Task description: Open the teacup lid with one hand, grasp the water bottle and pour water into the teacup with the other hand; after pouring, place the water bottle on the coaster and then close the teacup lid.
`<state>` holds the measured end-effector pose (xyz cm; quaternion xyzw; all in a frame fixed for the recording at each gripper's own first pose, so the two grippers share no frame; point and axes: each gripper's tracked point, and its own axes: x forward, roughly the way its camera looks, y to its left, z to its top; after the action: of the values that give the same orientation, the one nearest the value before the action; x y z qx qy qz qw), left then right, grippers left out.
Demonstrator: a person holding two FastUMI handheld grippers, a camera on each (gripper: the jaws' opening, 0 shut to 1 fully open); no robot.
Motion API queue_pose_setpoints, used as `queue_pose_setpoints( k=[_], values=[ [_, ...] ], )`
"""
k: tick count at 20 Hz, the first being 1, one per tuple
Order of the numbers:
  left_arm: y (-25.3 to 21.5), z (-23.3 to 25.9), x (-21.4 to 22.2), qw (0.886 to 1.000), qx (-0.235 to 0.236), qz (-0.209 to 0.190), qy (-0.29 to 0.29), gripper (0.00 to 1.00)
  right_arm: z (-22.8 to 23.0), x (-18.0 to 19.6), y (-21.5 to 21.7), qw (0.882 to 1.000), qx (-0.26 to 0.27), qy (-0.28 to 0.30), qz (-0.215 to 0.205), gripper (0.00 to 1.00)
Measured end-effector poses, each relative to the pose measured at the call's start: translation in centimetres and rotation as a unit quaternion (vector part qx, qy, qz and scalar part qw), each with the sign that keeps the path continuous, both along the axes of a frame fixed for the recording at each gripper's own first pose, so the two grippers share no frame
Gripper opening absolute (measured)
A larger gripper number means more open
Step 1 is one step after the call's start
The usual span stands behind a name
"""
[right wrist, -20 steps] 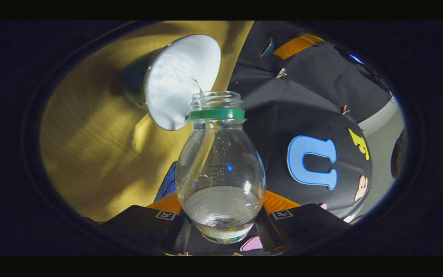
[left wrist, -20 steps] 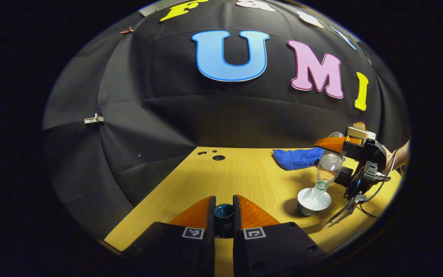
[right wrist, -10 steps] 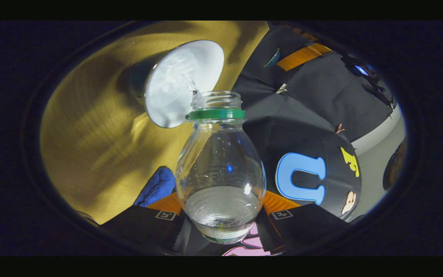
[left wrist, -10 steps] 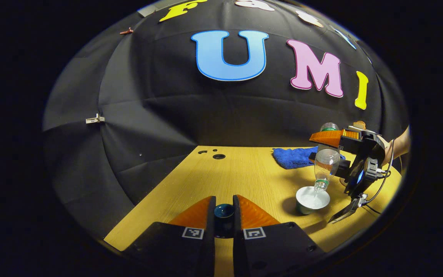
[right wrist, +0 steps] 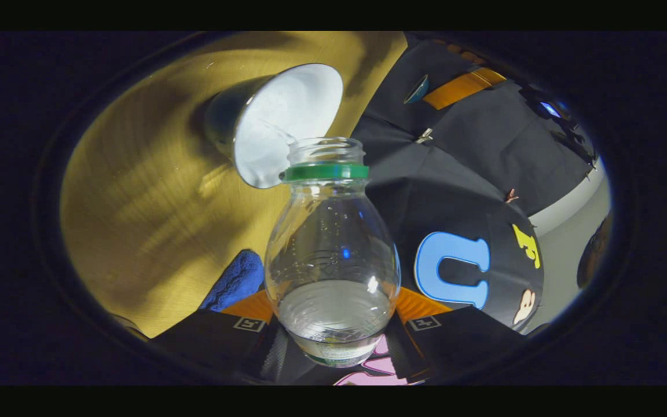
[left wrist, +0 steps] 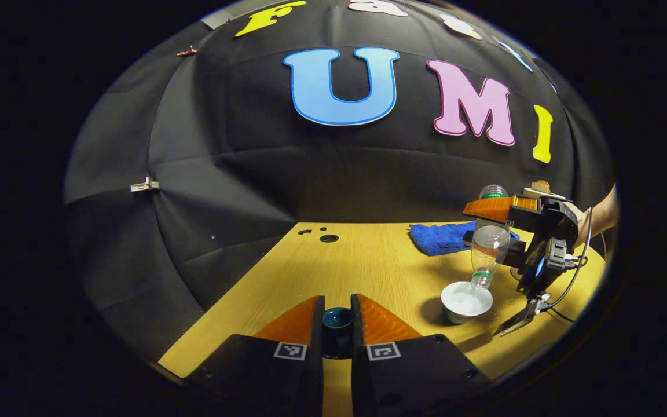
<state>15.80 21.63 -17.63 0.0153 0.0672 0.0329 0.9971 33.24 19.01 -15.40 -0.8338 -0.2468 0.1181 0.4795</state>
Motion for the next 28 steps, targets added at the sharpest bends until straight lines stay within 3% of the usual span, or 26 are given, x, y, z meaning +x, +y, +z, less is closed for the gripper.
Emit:
queue_pose_setpoints(
  k=[14, 17, 21, 23, 25, 27, 28],
  values=[
    [-0.8, 0.5, -1.1, 1.0, -0.001, 0.02, -0.006, 0.2, 0.5, -0.5, 0.5, 1.0, 0.016, -0.006, 0.014, 0.73],
    [-1.1, 0.7, -1.8, 0.999, -0.007, 0.032, -0.008, 0.23, 0.8, -0.6, 0.1, 1.0, 0.021, -0.006, 0.01, 0.73],
    [-1.9, 1.4, -2.7, 0.999, -0.002, 0.041, -0.013, 0.23, 2.8, -0.5, -1.5, 0.994, 0.098, 0.025, -0.033, 0.74],
    [-2.6, 1.9, -2.9, 0.999, -0.001, 0.044, -0.016, 0.23, 4.6, -1.2, -2.6, 0.983, 0.167, 0.048, -0.061, 0.74],
    [-3.5, 2.6, -3.0, 0.999, 0.002, 0.046, -0.02, 0.23, 6.3, -1.6, -4.3, 0.961, 0.248, 0.08, -0.092, 0.74],
    [-4.5, 3.4, -3.3, 0.999, 0.002, 0.044, -0.026, 0.23, 7.1, -2.1, -6.5, 0.923, 0.339, 0.128, -0.133, 0.74],
    [-5.1, 3.9, -3.2, 0.999, 0.002, 0.043, -0.029, 0.23, 6.9, -2.4, -7.4, 0.892, 0.393, 0.167, -0.15, 0.74]
  ],
)
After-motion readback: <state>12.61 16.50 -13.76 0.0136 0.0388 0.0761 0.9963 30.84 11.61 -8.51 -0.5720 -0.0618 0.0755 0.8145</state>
